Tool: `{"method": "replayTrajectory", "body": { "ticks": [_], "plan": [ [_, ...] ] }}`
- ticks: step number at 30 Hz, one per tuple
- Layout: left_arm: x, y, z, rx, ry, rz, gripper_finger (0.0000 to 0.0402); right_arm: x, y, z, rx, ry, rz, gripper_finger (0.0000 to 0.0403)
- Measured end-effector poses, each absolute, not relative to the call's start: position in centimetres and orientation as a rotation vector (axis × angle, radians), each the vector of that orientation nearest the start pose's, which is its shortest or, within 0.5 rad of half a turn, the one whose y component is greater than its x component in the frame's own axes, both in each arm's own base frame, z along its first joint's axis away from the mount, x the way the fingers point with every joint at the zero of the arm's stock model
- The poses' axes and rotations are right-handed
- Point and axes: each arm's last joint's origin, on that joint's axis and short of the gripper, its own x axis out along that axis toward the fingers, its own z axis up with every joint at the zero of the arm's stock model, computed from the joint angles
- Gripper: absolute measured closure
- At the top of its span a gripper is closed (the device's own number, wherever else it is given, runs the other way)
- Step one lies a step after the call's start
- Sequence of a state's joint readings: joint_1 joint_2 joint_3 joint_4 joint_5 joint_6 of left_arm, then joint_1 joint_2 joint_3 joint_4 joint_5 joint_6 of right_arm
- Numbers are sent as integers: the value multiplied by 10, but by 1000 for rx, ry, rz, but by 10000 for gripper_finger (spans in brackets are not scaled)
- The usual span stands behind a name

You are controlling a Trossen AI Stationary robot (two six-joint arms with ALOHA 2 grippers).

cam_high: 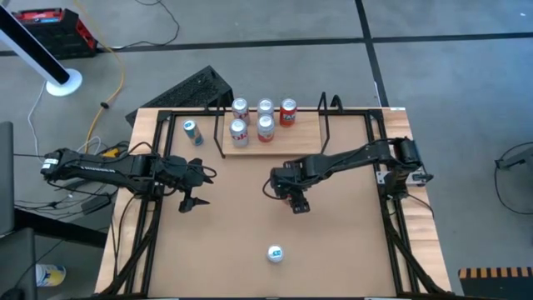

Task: Place canned beverage on shelf
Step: Put the orange soda can on the shelf aligned with the other orange soda can

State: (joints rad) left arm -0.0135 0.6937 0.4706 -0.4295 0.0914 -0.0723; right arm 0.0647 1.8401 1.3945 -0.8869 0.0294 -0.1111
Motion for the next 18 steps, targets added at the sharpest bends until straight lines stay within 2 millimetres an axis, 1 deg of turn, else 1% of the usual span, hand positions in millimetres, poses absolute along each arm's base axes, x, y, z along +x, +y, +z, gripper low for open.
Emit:
{"method": "replayTrajectory", "body": {
  "ticks": [6, 11, 18],
  "plan": [
    [146, -5, 218, -94, 654, -77, 47, 356, 22, 215, -72, 1365, 39, 28],
    [146, -5, 218, -94, 654, -77, 47, 359, 23, 222, -5, 1347, -13, 20],
    [146, -5, 218, -94, 654, -77, 47, 364, 23, 243, 95, 1316, -92, 19]
  ]
}}
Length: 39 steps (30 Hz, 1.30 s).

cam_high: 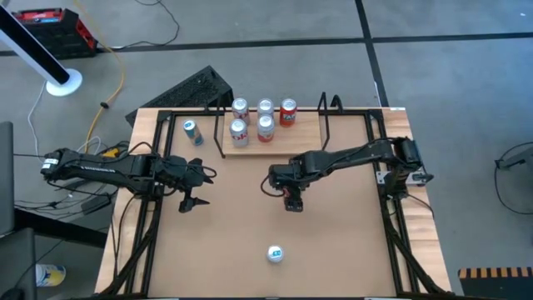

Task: Place canned beverage on shelf
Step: Put the orange soda can on the shelf aligned with the other orange soda can

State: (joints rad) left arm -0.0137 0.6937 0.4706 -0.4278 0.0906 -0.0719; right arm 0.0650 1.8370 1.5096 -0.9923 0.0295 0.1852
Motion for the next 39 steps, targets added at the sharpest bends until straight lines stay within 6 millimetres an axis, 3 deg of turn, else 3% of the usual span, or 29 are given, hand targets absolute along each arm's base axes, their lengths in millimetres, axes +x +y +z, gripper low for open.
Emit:
{"method": "replayTrajectory", "body": {
  "ticks": [8, 14, 28, 39],
  "plan": [
    [146, -5, 218, -94, 654, -77, 47, 366, 21, 249, 349, 1258, -359, 19],
    [146, -5, 218, -94, 655, -77, 47, 361, 26, 248, 406, 1224, -558, 19],
    [146, -5, 218, -96, 655, -84, 47, 351, 51, 239, 461, 1254, -640, 19],
    [146, -5, 218, -97, 656, -85, 47, 352, 53, 238, 444, 1213, -674, 20]
  ]
}}
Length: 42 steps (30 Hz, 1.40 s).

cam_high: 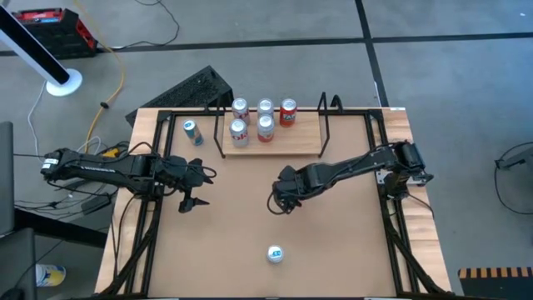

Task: Place canned beverage on shelf
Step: Put the orange soda can on the shelf aligned with the other orange soda can

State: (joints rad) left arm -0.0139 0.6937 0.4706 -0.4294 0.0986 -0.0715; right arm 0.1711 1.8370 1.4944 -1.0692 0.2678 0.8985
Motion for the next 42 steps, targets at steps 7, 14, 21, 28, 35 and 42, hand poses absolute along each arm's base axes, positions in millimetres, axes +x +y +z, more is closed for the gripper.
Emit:
{"method": "replayTrajectory", "body": {
  "ticks": [7, 14, 21, 28, 35, 42],
  "plan": [
    [146, -5, 218, -97, 656, -85, 47, 350, 53, 241, 385, 1234, -614, 86],
    [146, -5, 218, -96, 655, -85, 47, 352, 31, 263, 236, 1230, -482, 88],
    [146, -5, 218, -95, 654, -78, 47, 357, -35, 289, 60, 1214, -353, 88],
    [146, -5, 218, -95, 654, -78, 47, 354, -94, 293, -186, 1206, -129, 88],
    [146, -4, 218, -87, 654, -58, 47, 342, -142, 294, -209, 1154, -66, 88],
    [146, -4, 218, -87, 657, -54, 47, 333, -161, 295, -262, 1143, -7, 88]
  ]
}}
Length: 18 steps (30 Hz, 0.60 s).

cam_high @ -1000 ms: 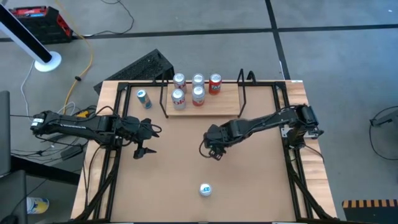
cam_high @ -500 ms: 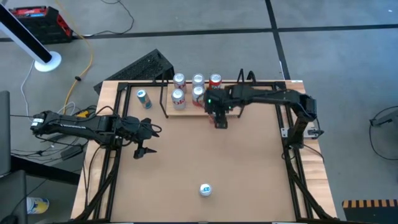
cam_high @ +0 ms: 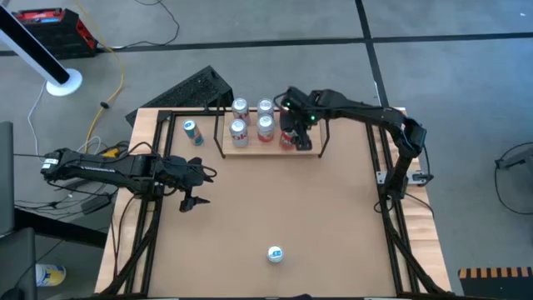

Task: Place canned beverage on shelf
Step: Put the orange soda can on the shelf aligned with the other orange soda can

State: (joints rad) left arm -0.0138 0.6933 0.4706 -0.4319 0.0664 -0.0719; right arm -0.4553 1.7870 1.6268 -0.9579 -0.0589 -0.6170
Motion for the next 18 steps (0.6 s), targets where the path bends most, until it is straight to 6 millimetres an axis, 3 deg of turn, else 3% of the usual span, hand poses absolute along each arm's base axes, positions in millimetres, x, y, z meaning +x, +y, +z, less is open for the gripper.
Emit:
{"method": "replayTrajectory", "body": {
  "ticks": [7, 18],
  "plan": [
    [146, -4, 218, -87, 658, -54, 47, 336, -162, 296, -363, 1117, 35, 88],
    [146, -4, 218, -87, 658, -54, 47, 334, -176, 288, -341, 1143, 11, 88]
  ]
}}
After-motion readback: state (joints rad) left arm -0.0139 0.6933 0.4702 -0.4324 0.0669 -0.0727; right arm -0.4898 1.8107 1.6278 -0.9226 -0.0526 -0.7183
